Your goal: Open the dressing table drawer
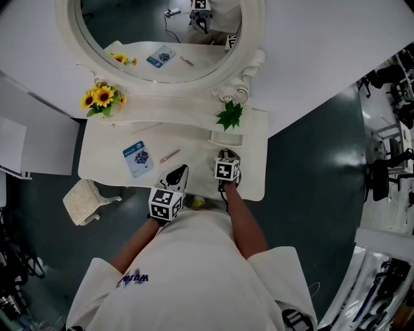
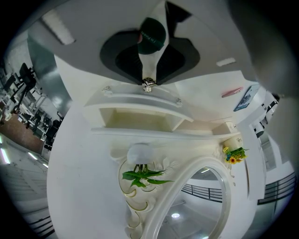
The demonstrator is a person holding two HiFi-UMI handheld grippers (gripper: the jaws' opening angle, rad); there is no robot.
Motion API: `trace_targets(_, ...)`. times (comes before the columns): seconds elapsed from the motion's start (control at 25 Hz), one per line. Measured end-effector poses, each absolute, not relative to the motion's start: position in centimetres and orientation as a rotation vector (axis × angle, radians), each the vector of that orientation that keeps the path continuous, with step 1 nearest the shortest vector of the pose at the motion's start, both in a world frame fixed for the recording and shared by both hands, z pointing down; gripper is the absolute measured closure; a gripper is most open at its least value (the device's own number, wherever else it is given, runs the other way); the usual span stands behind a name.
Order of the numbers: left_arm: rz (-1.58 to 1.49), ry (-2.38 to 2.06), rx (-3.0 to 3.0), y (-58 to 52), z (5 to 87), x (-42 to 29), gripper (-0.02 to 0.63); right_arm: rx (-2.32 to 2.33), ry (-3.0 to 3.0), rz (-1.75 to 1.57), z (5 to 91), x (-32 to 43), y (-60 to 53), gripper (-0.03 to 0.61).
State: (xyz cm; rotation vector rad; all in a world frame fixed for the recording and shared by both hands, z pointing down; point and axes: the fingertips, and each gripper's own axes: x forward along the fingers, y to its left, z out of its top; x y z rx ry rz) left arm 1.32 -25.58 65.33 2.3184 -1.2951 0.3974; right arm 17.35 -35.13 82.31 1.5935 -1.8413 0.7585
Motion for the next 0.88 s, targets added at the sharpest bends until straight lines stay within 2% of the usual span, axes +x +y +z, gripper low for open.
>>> trace_targets(0.88,0.425,-1.264,2.325,-24.76,65.32,1.1,0.606,1.573,-1.832,0.747,82.49,17.3,-34.05,0.476)
